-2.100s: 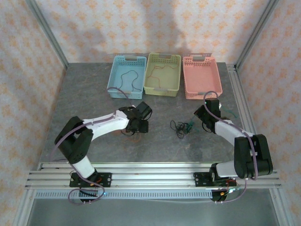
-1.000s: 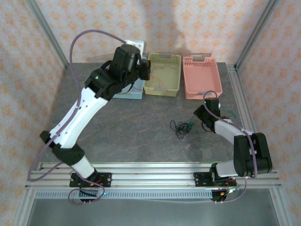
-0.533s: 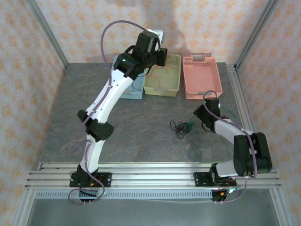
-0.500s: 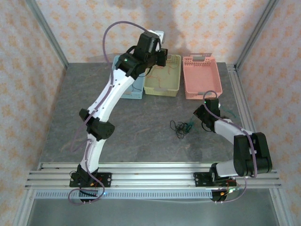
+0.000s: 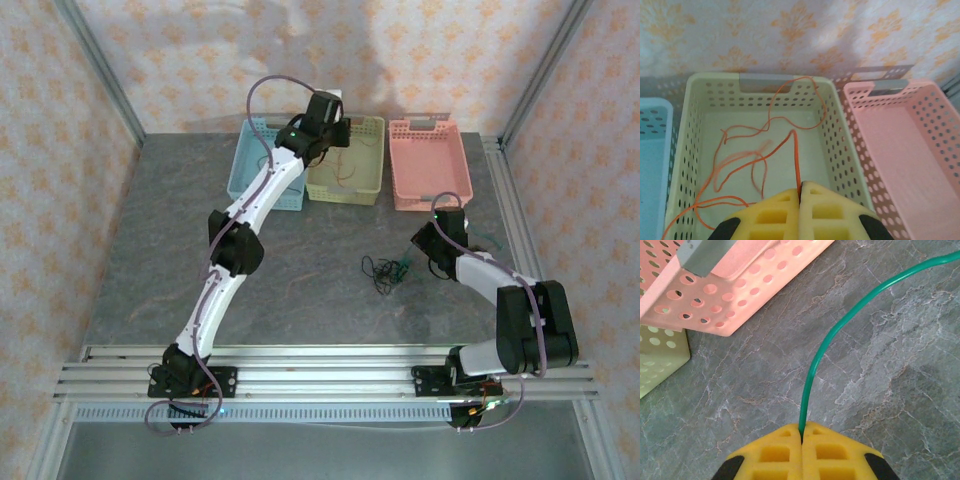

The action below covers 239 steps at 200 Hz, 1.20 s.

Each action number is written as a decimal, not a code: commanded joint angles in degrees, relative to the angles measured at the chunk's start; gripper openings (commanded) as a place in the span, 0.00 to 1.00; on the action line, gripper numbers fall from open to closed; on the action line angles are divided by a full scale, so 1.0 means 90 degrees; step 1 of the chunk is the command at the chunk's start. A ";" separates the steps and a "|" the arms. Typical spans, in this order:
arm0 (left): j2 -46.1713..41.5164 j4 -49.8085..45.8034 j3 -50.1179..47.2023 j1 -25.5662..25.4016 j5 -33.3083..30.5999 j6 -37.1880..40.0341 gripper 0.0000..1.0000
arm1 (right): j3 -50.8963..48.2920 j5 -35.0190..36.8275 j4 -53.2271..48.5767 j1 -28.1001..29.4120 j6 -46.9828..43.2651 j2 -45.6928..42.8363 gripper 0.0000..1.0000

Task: Untangle the cables

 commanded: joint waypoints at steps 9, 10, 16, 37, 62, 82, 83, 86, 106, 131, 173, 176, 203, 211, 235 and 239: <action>0.0139 0.0458 0.0267 0.0002 0.0102 -0.0158 0.00 | 0.0193 -0.0017 -0.0034 0.0044 -0.0026 0.0077 0.00; 0.0150 0.0452 0.0267 -0.0001 0.0111 -0.0161 0.00 | 0.0193 -0.0015 -0.0030 0.0044 -0.0030 0.0085 0.00; 0.0236 0.0424 0.0272 0.0005 0.0156 -0.0192 0.00 | 0.0190 -0.0016 -0.0032 0.0044 -0.0028 0.0090 0.00; 0.0504 0.0318 0.0273 0.0005 0.0431 -0.0223 0.10 | 0.0193 -0.0018 -0.0034 0.0044 -0.0030 0.0082 0.00; 0.0619 0.0010 0.0270 0.0008 0.0608 -0.0160 0.45 | 0.0193 -0.0022 -0.0029 0.0044 -0.0024 0.0074 0.00; 0.0503 -0.0373 0.0274 0.0042 0.0840 -0.0116 0.76 | 0.0182 -0.0023 -0.0012 0.0054 -0.0033 0.0058 0.00; 0.0488 -0.0398 0.0275 0.0043 0.0846 -0.0111 0.77 | 0.0183 -0.0022 -0.0009 0.0054 -0.0033 0.0055 0.00; 0.0452 -0.0483 0.0268 0.0044 0.0863 -0.0103 0.79 | 0.0183 -0.0022 -0.0008 0.0054 -0.0034 0.0061 0.00; 0.0008 -0.1091 0.0233 0.0044 0.0913 -0.0044 0.88 | 0.0183 -0.0049 0.0003 0.0055 -0.0033 0.0063 0.00; -0.1239 -0.1567 -0.0901 0.0001 0.0832 -0.0191 0.89 | 0.0183 -0.0060 -0.0005 0.0054 -0.0036 0.0067 0.00; -0.4811 0.0348 -0.6359 -0.0681 0.0594 -0.0712 0.86 | 0.0183 -0.0059 0.0016 0.0054 -0.0027 0.0082 0.00; -0.4987 0.0437 -0.6609 -0.0784 0.0556 -0.0721 0.86 | 0.0188 -0.0061 0.0013 0.0054 -0.0023 0.0091 0.00; -0.5671 0.1281 -0.8549 -0.1377 0.0841 -0.1229 0.82 | 0.0200 -0.0081 0.0014 0.0056 -0.0018 0.0097 0.00; -0.5596 0.1448 -0.8796 -0.1487 0.1116 -0.1415 0.79 | 0.0194 -0.0076 0.0021 0.0058 -0.0017 0.0086 0.00; -0.5010 0.1620 -0.8891 -0.1879 0.1512 -0.1537 0.75 | 0.0183 -0.0071 0.0042 0.0061 -0.0007 0.0082 0.00; -0.4881 0.1616 -0.8843 -0.1941 0.1502 -0.1536 0.74 | 0.0183 -0.0072 0.0056 0.0064 -0.0004 0.0082 0.00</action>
